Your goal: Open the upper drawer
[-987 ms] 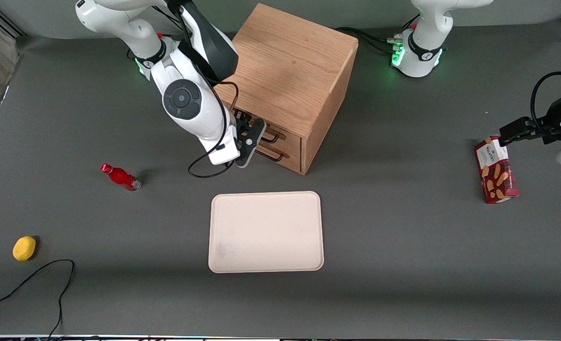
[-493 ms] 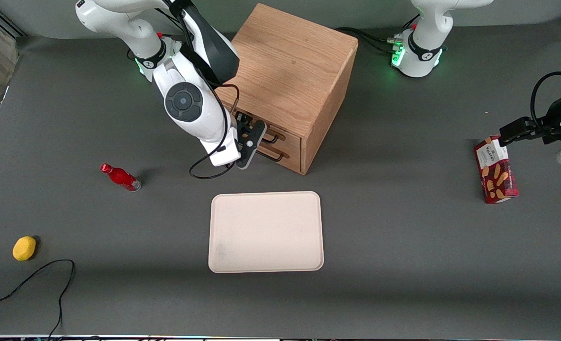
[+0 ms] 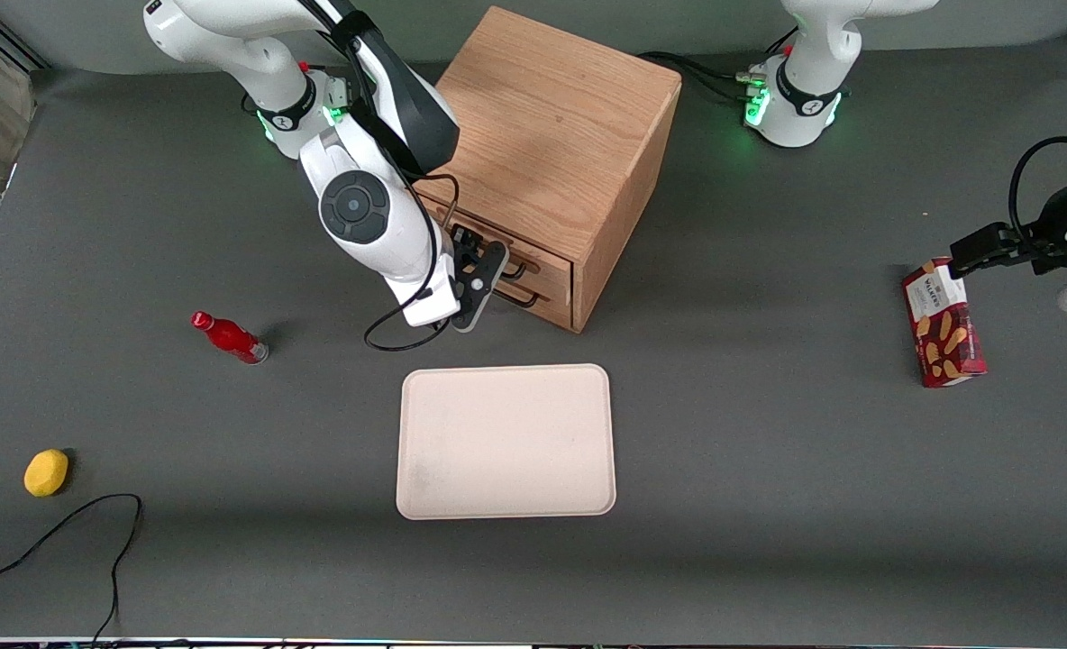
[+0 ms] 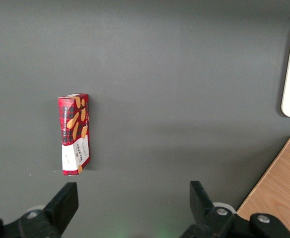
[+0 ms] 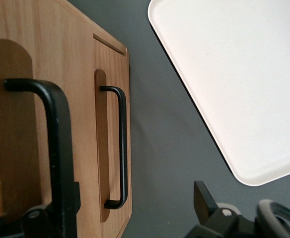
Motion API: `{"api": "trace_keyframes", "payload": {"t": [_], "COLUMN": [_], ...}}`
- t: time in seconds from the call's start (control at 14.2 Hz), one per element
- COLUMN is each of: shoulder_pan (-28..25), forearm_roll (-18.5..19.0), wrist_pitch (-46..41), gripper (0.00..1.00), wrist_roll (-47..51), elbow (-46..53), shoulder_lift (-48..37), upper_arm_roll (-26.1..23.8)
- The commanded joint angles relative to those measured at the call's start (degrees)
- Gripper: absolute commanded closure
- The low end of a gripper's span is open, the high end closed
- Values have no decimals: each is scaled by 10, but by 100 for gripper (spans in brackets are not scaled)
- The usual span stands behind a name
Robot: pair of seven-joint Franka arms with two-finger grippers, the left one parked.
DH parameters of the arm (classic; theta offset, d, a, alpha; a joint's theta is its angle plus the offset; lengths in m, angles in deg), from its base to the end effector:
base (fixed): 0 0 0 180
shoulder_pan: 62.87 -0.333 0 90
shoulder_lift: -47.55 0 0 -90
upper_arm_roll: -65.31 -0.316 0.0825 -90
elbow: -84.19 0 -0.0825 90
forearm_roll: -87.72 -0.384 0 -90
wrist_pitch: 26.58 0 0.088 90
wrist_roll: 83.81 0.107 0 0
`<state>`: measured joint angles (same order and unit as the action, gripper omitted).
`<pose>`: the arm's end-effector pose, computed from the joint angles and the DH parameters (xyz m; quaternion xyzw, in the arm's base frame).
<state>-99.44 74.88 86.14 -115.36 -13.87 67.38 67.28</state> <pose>0.5188 0.3777 0.3825 -0.8580 -0.5027 0.0471 0.0940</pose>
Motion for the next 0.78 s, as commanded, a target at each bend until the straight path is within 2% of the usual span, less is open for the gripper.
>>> {"api": "trace_keyframes", "payload": {"t": [0.0,0.7], "shoulder_pan": [-6,12], "forearm_roll": [-5,-11], "wrist_pitch": [17,17], "gripper": [0,0], "wrist_roll": [-17,-59], "elbow": [-2,24], "shoulder_lift": [9,22], "upper_arm_roll": [6,17]}}
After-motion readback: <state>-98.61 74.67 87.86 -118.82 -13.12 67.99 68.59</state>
